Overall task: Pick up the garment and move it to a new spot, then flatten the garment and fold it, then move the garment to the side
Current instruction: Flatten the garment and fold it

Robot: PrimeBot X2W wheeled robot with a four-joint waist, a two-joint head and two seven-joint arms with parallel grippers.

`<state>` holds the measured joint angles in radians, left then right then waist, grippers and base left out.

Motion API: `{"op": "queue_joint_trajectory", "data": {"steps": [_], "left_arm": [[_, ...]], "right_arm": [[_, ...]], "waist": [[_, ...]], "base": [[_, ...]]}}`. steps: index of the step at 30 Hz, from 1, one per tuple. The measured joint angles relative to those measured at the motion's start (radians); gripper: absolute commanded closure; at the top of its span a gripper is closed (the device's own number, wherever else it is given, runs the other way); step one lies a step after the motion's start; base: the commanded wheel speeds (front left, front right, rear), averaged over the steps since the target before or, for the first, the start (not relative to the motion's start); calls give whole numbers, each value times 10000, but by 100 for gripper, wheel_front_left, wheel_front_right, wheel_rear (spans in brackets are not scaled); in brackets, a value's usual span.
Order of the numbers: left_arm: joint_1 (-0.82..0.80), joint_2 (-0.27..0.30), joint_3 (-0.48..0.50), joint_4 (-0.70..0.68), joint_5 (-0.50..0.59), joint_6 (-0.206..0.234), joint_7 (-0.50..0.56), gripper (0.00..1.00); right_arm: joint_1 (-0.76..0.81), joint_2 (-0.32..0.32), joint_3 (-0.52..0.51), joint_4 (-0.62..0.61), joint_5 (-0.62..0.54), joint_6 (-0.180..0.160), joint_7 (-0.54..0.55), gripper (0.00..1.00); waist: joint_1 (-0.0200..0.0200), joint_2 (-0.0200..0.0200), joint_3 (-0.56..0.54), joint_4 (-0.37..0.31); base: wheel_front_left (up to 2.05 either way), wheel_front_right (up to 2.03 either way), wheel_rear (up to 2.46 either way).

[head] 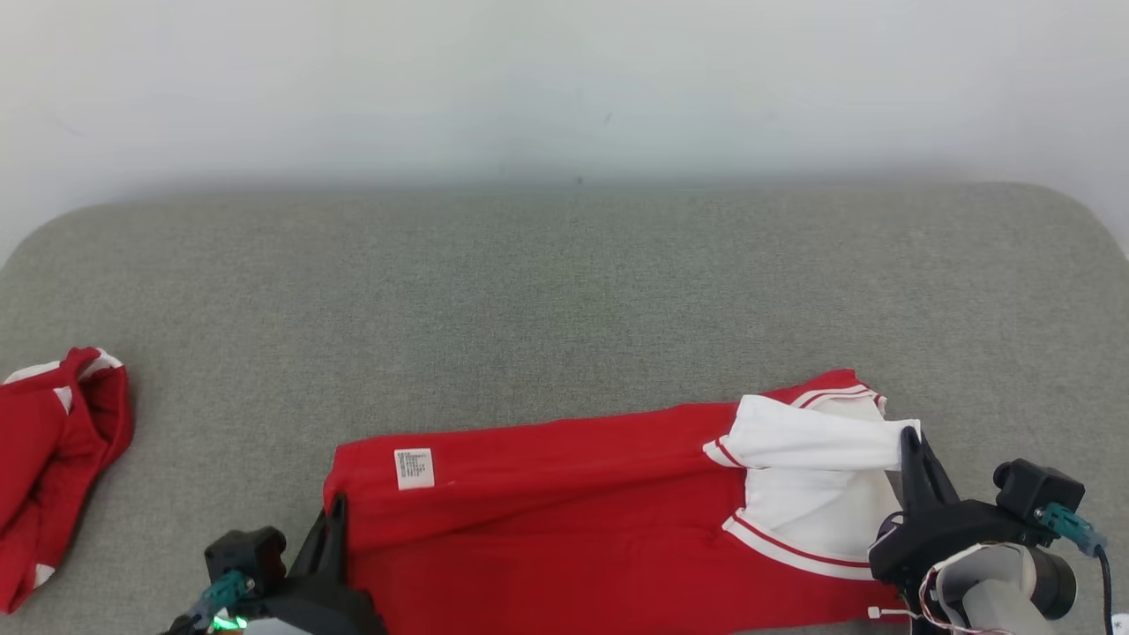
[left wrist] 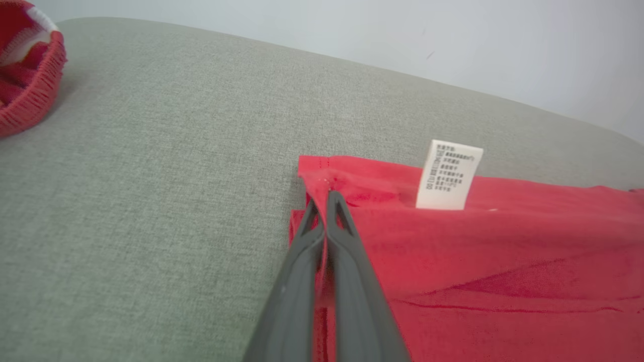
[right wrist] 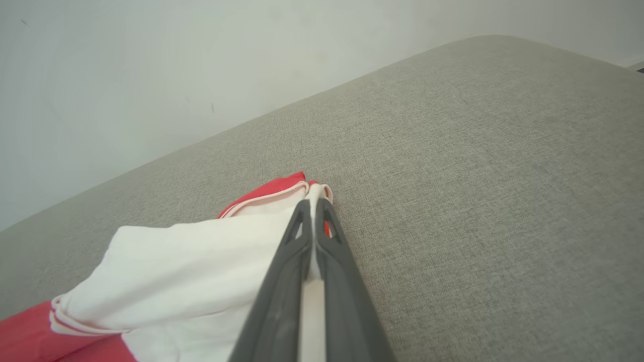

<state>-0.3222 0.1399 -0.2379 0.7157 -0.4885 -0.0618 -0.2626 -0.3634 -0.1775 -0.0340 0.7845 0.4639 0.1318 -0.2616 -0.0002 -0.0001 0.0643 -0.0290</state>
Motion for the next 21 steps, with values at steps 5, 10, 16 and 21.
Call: {"op": "queue_joint_trajectory", "data": {"steps": [5, 10, 16, 21], "left_arm": [[459, -117, 341, -71, 232, -98, 0, 100], [716, -219, 658, -79, 533, -186, 0, 100], [1056, -313, 1016, -25, 796, -270, 0, 100], [1324, -395, 1448, -174, 1212, -211, 0, 0]], "right_arm": [[484, 209, -188, -516, -21, 0, 0, 100], [911, 410, -366, -972, -171, 0, 0, 100], [1301, 541, -261, -1114, -270, 0, 4, 100], [1427, 612, -209, -1080, -249, 0, 21, 0]], "waist": [[0, 0, -146, -185], [1, 0, -306, -277], [1, 0, -449, -409], [1, 0, -481, -473]], "base": [[0, 0, 0], [0, 0, 0], [0, 0, 0], [0, 0, 0]]}}
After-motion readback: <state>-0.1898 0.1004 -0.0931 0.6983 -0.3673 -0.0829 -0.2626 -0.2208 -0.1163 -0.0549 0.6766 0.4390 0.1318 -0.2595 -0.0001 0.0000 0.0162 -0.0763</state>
